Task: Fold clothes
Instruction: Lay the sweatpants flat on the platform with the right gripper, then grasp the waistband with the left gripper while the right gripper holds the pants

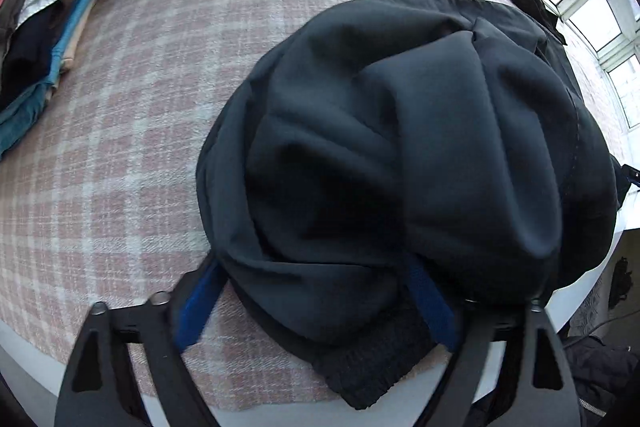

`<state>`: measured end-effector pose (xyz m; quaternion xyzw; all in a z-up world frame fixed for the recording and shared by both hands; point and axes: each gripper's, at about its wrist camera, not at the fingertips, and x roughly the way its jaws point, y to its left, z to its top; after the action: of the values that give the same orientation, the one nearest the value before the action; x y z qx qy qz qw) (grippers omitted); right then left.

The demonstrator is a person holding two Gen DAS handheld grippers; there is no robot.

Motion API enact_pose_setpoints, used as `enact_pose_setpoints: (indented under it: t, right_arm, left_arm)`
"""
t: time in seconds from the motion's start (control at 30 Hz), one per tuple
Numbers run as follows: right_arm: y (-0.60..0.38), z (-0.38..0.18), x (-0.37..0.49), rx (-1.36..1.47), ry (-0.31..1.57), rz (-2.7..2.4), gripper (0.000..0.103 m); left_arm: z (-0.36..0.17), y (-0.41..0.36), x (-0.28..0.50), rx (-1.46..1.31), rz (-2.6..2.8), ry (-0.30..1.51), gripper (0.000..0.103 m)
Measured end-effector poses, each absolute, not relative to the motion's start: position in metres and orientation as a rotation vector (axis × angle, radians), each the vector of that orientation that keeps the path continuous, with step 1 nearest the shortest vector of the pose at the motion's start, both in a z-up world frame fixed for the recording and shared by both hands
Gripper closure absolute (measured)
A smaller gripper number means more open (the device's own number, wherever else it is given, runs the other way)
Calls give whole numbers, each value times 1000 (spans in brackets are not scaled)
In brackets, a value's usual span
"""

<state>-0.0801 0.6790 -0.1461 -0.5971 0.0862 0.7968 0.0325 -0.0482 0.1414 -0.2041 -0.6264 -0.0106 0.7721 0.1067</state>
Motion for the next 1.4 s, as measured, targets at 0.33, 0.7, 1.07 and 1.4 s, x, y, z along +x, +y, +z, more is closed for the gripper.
enact_pose_setpoints:
  t: [0.33,0.7,1.07,1.4]
  right_arm:
    - [686,-141,-69,-1787,290,2423,47]
    - [658,-142,-85,-1854,262,2425,47]
    - [491,-135,-94,-2090,341,2835,47]
    - [314,-181,-107,-2443,-176,2932,52]
  left_arm:
    - [-149,108,-35,-1643,2307,-141,93]
    - [-76,-27,-64,-1710,2842,295,87]
    - [-123,130,-10,-1636,2235,50,46]
    - [-125,95,-3,-1712,2394,135,46]
